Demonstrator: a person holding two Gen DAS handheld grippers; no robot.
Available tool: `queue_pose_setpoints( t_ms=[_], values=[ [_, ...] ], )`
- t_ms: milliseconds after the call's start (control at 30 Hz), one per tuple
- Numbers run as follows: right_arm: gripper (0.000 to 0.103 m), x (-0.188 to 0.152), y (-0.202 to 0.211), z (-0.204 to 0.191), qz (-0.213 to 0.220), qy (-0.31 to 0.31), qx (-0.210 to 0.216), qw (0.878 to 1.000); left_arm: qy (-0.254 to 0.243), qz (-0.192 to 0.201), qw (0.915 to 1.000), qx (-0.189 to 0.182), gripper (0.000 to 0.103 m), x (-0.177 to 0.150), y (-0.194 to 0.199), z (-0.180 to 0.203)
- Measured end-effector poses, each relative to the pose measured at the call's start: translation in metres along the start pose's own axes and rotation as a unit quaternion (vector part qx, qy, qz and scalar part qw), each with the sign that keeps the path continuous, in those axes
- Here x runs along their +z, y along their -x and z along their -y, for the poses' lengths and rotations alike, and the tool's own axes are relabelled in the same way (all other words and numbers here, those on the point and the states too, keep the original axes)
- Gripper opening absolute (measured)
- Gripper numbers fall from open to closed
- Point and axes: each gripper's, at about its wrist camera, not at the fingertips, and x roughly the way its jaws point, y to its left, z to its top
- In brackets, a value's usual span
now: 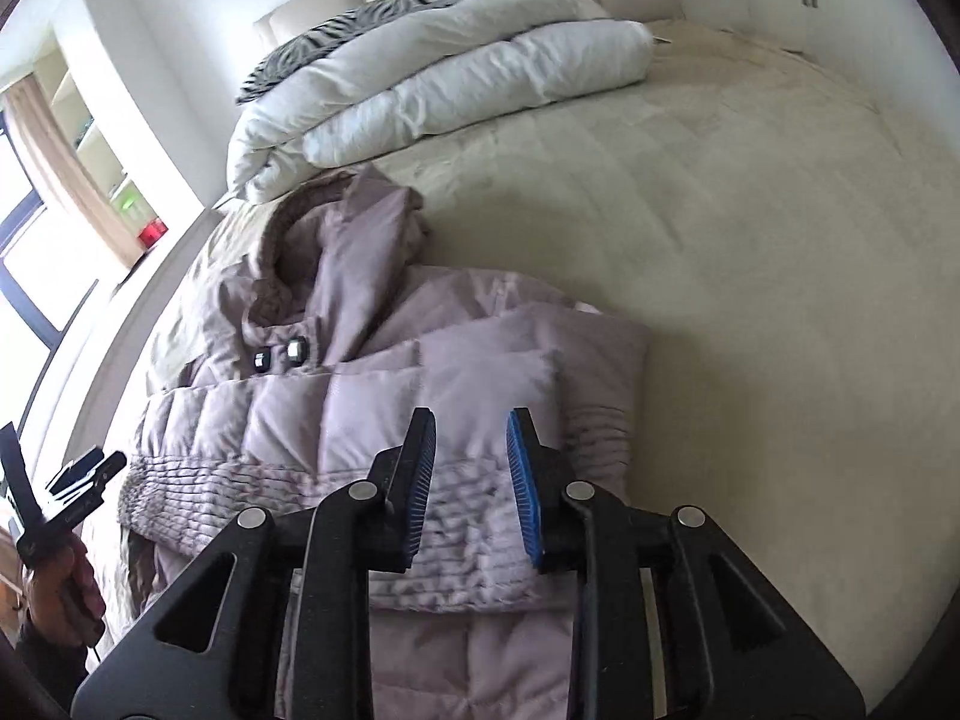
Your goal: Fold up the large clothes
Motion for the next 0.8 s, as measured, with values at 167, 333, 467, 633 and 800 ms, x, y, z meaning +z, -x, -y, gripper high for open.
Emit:
queue_pose_setpoints(
  t_ms=[167,333,467,633,800],
  values=[
    [0.024,-0.004,-0.051,-0.055,-0.037,0.068,0.005,0.997,-0.073,-0.013,0.9969,0.024,0.077,0.009,-0.033,0.039],
    [0.024,-0.023,-0.082,-0.054,-0.029,0.094,0.012,0.995,-0.047,-0.054,0.9974,-0.007,0.080,-0.016,-0.065,0.028],
    [0.027,-0.002,-0.062,-0.050,-0.024,0.101,0.047,0.993,-0.038,-0.034,0.9985,-0.021,0.080,0.003,-0.040,0.015],
    [0.103,0.064,-0.065,-0.026,0.007,0.023,0.152,0.988,0.035,-0.028,0.9935,-0.105,0.102,0.067,-0.063,-0.013],
    [0.103,0.130,-0.136,-0.023,-0.071,-0.011,0.173,0.982,0.080,-0.068,0.9843,-0.142,0.102,0.134,-0.131,-0.021]
  ],
)
